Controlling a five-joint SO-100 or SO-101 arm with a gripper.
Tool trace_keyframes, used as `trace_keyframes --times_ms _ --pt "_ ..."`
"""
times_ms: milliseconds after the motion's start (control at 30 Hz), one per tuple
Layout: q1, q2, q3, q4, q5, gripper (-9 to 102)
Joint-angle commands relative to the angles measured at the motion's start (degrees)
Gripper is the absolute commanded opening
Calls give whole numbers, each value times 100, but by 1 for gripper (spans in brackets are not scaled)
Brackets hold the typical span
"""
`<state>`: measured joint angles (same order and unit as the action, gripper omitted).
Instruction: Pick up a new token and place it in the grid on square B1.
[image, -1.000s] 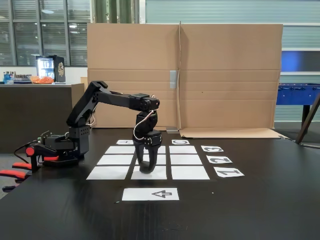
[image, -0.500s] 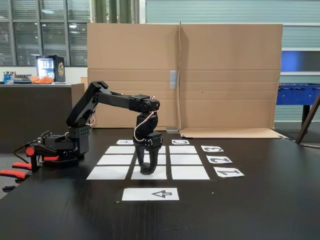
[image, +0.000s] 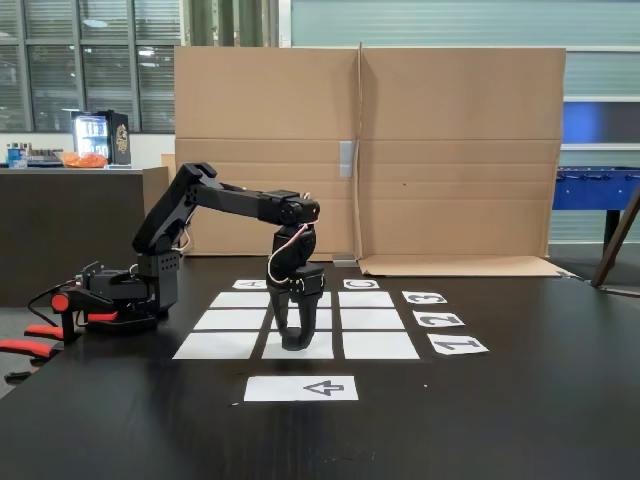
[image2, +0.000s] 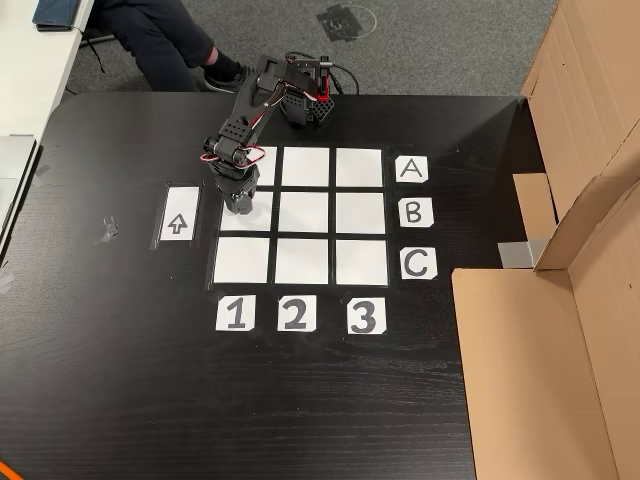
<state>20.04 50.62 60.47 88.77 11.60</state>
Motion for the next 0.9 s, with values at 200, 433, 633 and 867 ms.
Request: trace_keyframes --times_ms 200,433,633,867 --pt "53 70 -26 -26 -18 23" --pt "62 299 -35 35 -9 24" --pt "53 677 -26 149 9 29" --pt "-97 1125 -26 378 35 30"
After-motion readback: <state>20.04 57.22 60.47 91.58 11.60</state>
